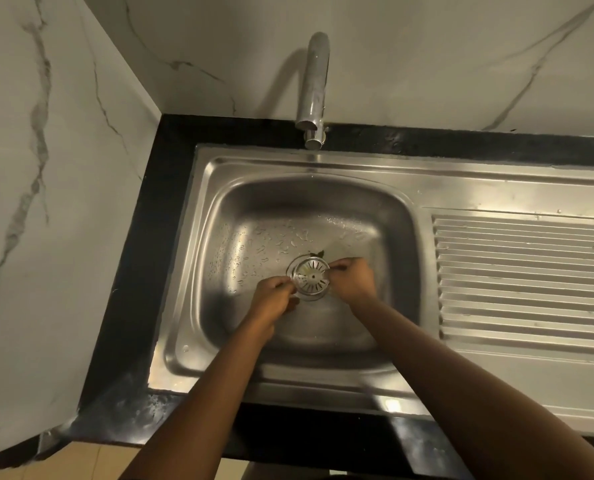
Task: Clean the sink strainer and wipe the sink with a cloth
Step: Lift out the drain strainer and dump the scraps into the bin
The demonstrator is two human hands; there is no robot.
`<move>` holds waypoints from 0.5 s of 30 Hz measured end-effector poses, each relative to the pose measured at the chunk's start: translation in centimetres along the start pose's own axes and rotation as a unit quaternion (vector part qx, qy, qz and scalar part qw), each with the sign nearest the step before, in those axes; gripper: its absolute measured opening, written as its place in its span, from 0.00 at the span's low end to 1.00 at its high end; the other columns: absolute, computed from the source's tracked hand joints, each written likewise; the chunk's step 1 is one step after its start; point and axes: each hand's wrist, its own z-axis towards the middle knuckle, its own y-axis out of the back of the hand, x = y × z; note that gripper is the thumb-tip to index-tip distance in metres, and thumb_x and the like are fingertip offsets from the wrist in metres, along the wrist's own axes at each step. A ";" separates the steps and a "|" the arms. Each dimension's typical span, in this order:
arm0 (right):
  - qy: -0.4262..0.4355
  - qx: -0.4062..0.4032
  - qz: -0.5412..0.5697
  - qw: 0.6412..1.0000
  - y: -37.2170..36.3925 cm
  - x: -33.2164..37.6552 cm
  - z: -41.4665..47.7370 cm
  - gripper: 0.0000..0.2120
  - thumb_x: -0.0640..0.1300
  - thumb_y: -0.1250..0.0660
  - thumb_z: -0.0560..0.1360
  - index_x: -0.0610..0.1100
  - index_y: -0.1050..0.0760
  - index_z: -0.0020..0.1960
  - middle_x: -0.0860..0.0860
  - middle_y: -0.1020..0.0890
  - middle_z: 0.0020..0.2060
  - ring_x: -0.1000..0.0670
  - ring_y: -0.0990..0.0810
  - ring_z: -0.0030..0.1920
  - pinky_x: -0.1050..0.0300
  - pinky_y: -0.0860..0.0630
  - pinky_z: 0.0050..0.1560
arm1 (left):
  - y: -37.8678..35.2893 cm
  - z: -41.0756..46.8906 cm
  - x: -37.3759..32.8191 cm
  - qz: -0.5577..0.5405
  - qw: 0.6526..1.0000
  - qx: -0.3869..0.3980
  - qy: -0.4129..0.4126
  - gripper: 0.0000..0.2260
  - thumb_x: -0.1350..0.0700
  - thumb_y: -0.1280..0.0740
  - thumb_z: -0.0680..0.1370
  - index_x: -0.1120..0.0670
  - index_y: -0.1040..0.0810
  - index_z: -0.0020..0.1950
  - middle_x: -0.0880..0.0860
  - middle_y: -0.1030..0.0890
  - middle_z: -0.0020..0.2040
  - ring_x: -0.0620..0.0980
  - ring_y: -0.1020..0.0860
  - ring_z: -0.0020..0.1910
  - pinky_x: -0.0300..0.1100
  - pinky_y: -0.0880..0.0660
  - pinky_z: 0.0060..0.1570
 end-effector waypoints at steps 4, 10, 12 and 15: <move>0.007 0.014 0.021 1.000 0.9 -0.1 -1.4 0.10 0.37 0.28 0.69 0.50 0.16 0.34 0.58 0.16 0.28 0.57 0.18 0.34 0.71 0.30 0.24 | 0.0 -1.3 -0.6 -0.011 1.000 0.012 -0.008 0.07 0.59 0.32 0.84 0.54 0.15 0.49 0.59 0.12 0.50 0.56 0.12 0.45 0.53 0.14 0.53; 0.042 0.046 0.033 0.998 1.6 -0.7 -2.9 0.12 0.37 0.28 0.70 0.50 0.16 0.32 0.57 0.20 0.23 0.61 0.25 0.24 0.69 0.31 0.24 | -0.2 -2.5 -1.2 -0.012 0.998 -0.014 -0.055 0.05 0.54 0.25 0.80 0.54 0.14 0.48 0.59 0.11 0.47 0.56 0.12 0.46 0.47 0.13 0.44; 0.067 0.044 0.021 0.997 2.0 -0.7 -3.4 0.14 0.38 0.29 0.71 0.54 0.16 0.31 0.57 0.22 0.22 0.61 0.28 0.22 0.69 0.33 0.23 | -0.4 -2.8 -1.6 -0.013 0.997 -0.014 -0.071 0.06 0.53 0.23 0.78 0.54 0.13 0.51 0.57 0.10 0.47 0.53 0.12 0.46 0.47 0.13 0.45; 0.095 0.048 0.005 0.994 2.8 -0.7 -4.0 0.14 0.39 0.28 0.72 0.54 0.16 0.32 0.59 0.20 0.23 0.62 0.25 0.23 0.72 0.33 0.24 | -0.8 -3.0 -2.3 0.000 0.995 -0.014 -0.094 0.06 0.53 0.21 0.76 0.52 0.12 0.50 0.53 0.10 0.46 0.49 0.12 0.43 0.45 0.15 0.40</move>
